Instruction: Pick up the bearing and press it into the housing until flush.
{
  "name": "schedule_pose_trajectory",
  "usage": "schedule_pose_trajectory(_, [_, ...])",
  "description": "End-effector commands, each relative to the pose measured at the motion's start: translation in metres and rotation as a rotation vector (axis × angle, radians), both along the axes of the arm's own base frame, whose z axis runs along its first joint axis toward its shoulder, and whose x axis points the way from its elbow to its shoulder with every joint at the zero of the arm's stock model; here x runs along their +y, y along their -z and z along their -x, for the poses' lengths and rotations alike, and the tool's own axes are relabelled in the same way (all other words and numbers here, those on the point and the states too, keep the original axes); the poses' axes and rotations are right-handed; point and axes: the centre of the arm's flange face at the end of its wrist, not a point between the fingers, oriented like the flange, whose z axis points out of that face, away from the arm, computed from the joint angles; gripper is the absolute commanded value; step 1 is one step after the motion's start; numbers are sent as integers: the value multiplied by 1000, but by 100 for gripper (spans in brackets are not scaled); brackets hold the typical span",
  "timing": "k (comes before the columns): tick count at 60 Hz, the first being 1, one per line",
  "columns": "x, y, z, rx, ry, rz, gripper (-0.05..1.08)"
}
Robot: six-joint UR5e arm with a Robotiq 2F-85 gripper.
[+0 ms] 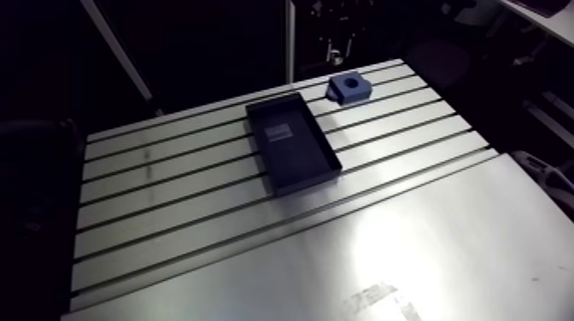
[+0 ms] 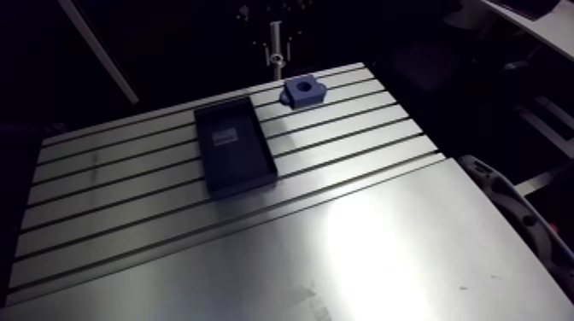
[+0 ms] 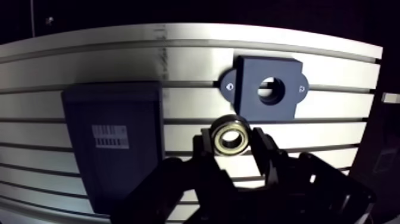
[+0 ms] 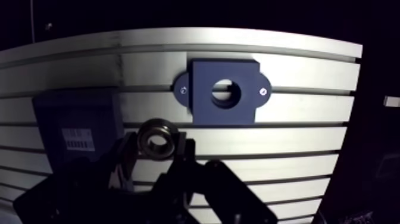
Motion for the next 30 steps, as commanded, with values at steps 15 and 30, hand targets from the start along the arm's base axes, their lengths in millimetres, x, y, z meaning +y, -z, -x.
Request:
schedule_pose_trajectory(15, [35, 29, 12, -22, 33, 2, 61])
schedule_pose_trajectory(30, [51, 47, 11, -40, 54, 10, 61])
